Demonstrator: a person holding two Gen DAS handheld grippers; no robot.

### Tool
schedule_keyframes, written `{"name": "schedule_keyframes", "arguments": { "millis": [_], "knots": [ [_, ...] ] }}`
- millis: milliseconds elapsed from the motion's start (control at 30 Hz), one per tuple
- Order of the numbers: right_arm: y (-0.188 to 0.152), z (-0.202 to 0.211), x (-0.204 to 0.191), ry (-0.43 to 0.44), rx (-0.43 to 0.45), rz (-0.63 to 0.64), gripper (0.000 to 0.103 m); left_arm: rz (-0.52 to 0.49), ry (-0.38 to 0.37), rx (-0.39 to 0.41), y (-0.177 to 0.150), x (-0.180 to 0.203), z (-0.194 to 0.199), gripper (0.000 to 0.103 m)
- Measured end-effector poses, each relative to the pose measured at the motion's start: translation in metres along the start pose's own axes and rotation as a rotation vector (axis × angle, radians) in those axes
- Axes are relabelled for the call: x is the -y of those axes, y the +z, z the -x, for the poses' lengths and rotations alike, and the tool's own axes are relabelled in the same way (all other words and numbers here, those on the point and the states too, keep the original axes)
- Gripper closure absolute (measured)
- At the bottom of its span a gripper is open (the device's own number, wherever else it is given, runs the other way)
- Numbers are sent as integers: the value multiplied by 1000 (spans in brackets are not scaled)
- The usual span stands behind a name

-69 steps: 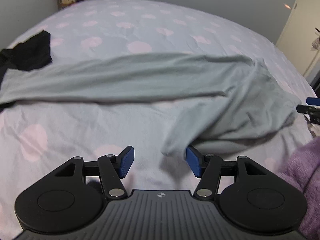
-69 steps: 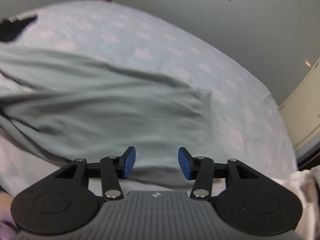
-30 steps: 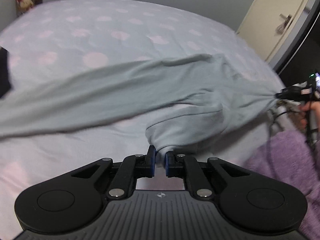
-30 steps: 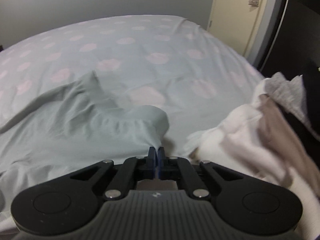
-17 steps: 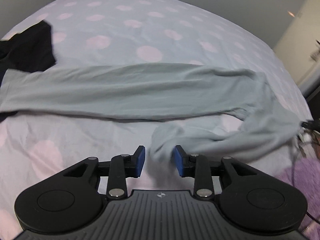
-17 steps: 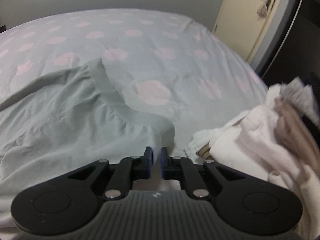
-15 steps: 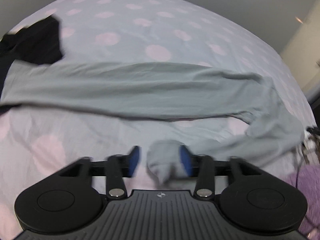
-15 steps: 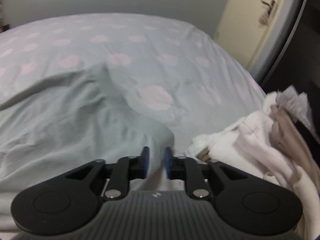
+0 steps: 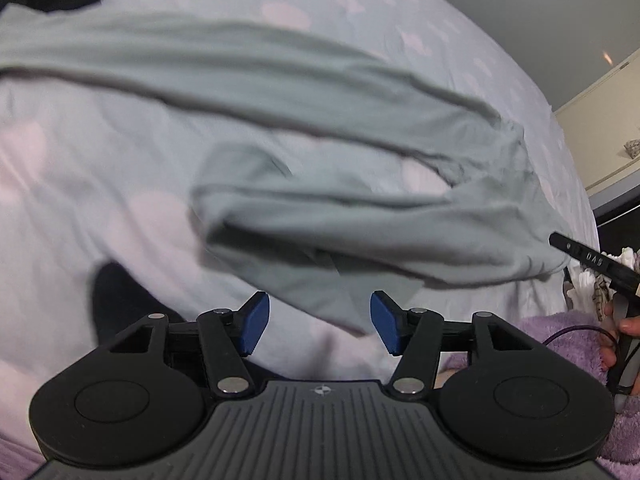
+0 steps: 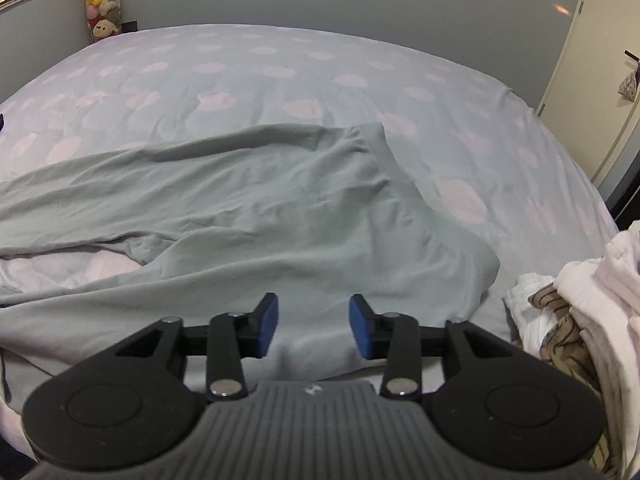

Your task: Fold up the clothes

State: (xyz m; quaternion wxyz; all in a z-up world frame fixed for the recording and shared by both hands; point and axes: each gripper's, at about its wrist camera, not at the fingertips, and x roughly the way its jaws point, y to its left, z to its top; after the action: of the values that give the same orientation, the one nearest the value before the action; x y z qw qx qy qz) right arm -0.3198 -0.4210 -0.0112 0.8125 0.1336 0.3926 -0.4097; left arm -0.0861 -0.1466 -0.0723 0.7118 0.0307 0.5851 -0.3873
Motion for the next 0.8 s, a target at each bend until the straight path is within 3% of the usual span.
{"name": "schedule_keyframes", "arguments": {
  "millis": [200,300,367,567,800],
  "knots": [
    [-2,-3,10,20,-13,-83,57,28,12,29,-11,5,-31,54],
    [-3,-4,6,0,-5,-67,57,4,36,68,-12,7,-33,75],
    [-2,-4,1,-15,3,-36,57,-1,36,87,-12,3,-30,96],
    [-1,-6,-1,-27,-2,-6,57,-45,14,183,-14,5,1,102],
    [-2,-6,0,-24,-8,-16,57,-137,68,322,-6,12,62,103]
  ]
}}
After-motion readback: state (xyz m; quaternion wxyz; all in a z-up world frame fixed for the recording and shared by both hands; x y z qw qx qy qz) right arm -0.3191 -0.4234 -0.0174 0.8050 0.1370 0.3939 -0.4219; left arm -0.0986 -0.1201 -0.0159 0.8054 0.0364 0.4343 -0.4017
